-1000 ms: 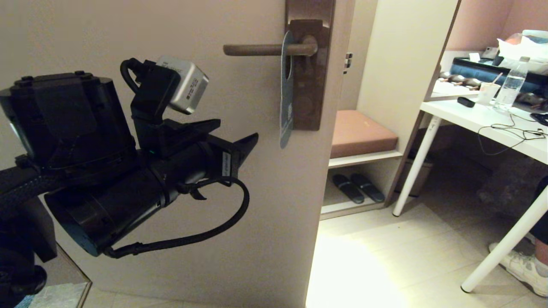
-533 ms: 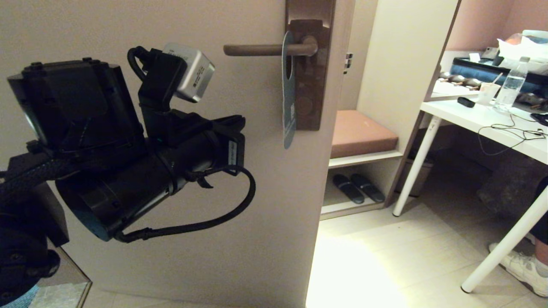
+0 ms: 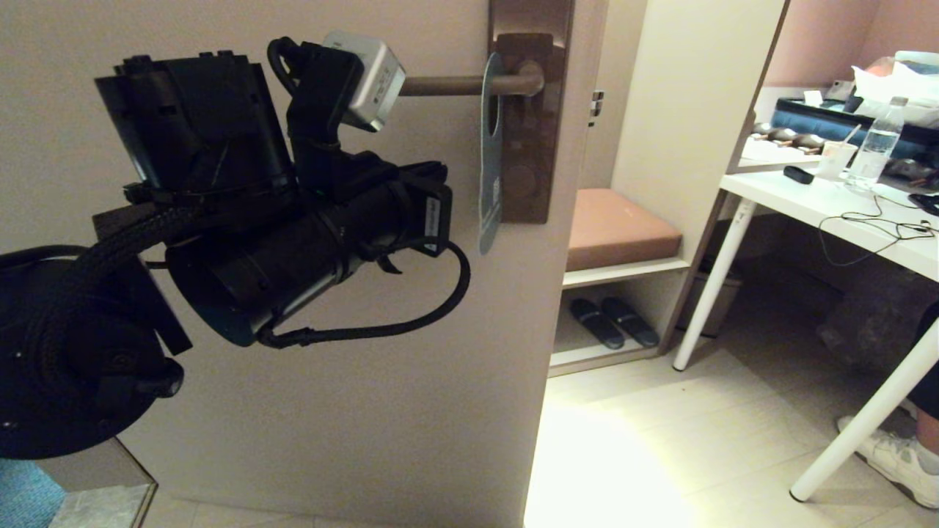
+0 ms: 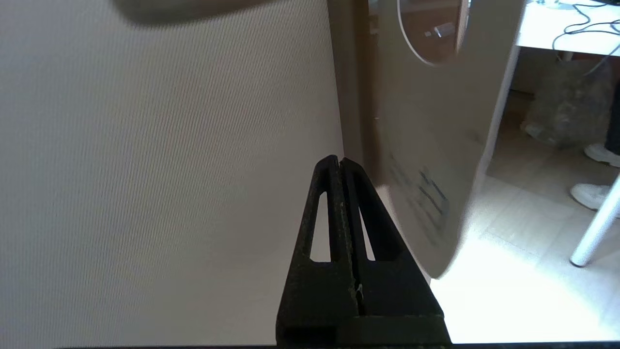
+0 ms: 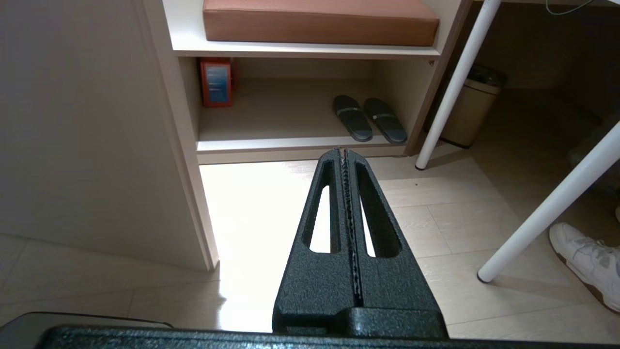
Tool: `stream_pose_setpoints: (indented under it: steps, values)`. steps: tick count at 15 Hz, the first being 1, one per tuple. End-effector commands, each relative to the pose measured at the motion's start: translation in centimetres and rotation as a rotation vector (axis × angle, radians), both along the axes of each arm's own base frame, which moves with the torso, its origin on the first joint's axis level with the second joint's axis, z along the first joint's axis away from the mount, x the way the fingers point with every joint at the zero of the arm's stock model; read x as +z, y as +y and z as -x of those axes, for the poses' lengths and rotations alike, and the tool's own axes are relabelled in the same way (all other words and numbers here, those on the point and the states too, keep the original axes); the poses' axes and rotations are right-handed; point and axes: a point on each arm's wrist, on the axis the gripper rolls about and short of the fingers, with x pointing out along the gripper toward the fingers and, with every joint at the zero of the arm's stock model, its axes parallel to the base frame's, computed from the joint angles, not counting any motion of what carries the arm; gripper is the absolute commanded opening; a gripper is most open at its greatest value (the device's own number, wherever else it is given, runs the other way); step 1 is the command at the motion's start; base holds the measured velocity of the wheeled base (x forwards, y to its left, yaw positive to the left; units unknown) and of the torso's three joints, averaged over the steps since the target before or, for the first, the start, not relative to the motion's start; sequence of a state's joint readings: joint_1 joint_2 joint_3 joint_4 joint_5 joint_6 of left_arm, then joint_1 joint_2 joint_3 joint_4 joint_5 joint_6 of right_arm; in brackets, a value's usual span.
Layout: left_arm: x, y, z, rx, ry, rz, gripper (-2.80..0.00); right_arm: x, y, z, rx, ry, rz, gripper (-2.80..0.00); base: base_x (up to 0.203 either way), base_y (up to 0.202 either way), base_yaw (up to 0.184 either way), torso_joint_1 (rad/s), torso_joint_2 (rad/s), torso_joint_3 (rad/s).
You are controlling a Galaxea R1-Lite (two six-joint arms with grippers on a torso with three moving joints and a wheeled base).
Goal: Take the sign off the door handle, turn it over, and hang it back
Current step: Hang the sign back with the other side facing out
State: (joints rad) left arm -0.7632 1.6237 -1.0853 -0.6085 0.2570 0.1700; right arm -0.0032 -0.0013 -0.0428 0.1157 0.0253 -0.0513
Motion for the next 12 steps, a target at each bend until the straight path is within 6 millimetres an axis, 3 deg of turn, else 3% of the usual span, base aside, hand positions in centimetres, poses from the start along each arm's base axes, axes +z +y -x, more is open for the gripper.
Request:
stream_pose_setpoints:
  steps: [1,12]
  values:
    - [-0.2,-1.0,-0.3,-0.015,-0.002,-0.011,-2.80,0.0,0.0,0.0,0.001,0.002,0.001,-2.80,0.000,0.000,0.000,0.000,0.00,0.000]
    - [0.4,-4.2,-1.2,-0.061,-0.027,0.010,-2.80,0.0,0.0,0.0,0.001,0.002,0.001,-2.80,0.000,0.000,0.000,0.000,0.00,0.000]
